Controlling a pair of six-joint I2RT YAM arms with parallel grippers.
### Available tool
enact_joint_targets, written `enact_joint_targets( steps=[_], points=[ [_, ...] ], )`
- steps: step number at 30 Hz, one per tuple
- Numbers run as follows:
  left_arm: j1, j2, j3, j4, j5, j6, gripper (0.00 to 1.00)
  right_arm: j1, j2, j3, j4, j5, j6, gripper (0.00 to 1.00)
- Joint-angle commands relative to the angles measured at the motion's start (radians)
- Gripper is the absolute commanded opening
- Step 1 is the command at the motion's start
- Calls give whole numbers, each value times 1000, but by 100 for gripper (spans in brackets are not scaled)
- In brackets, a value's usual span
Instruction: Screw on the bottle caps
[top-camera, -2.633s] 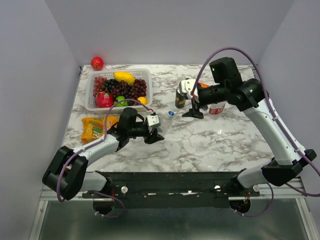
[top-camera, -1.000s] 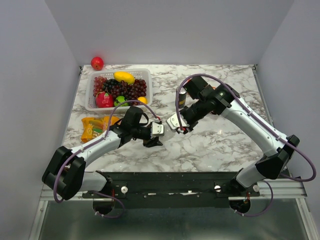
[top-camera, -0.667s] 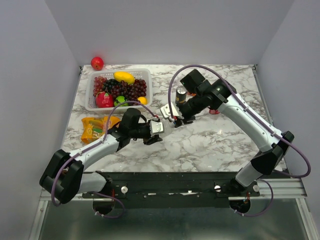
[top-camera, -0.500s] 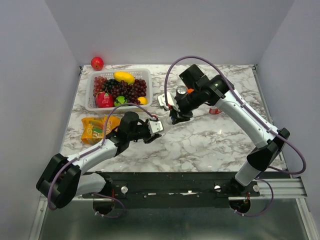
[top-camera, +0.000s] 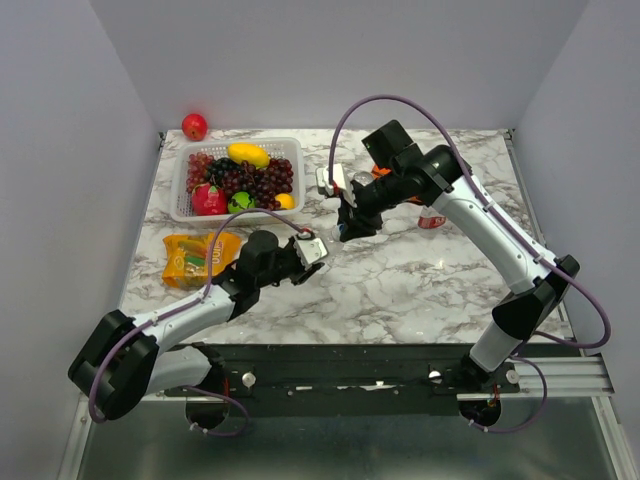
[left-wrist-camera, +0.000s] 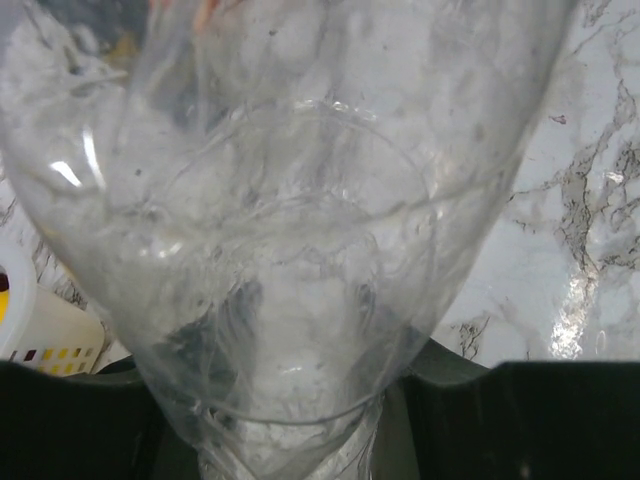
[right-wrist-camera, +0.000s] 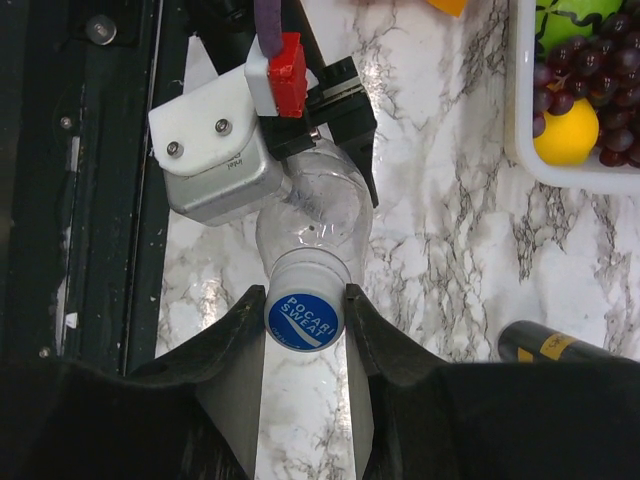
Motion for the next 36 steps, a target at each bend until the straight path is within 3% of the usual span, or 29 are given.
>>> enact_joint_targets(
  steps=[1, 9, 15, 19, 20, 22, 23, 31, 36],
  points=[
    [-22, -28, 1, 150, -187, -92, 0, 21, 31, -1, -58, -91, 89, 0],
    [-25, -36, -10, 138, -173, -135, 0, 21, 32, 4, -58, -93, 83, 0],
    [-25, -34, -11, 144, -242, -134, 0, 20, 34, 1, -61, -97, 86, 0],
    [-24, -40, -10, 127, -175, -141, 0, 20, 32, 7, -58, -94, 86, 0],
    [-22, -40, -7, 118, -153, -149, 26, 21, 31, 7, -61, -85, 86, 1],
    [-21, -37, 2, 95, -100, -158, 62, 21, 26, 4, -69, -61, 82, 0],
    [-19, -39, 1, 93, -58, -163, 98, 18, 23, -5, -72, -18, 81, 0],
    [-17, -80, 16, -80, 68, -134, 99, -166, 37, 48, -334, 108, -43, 3],
    [-16, -100, 16, -125, 92, -134, 99, -210, 2, -33, -339, 286, -109, 4]
  ],
)
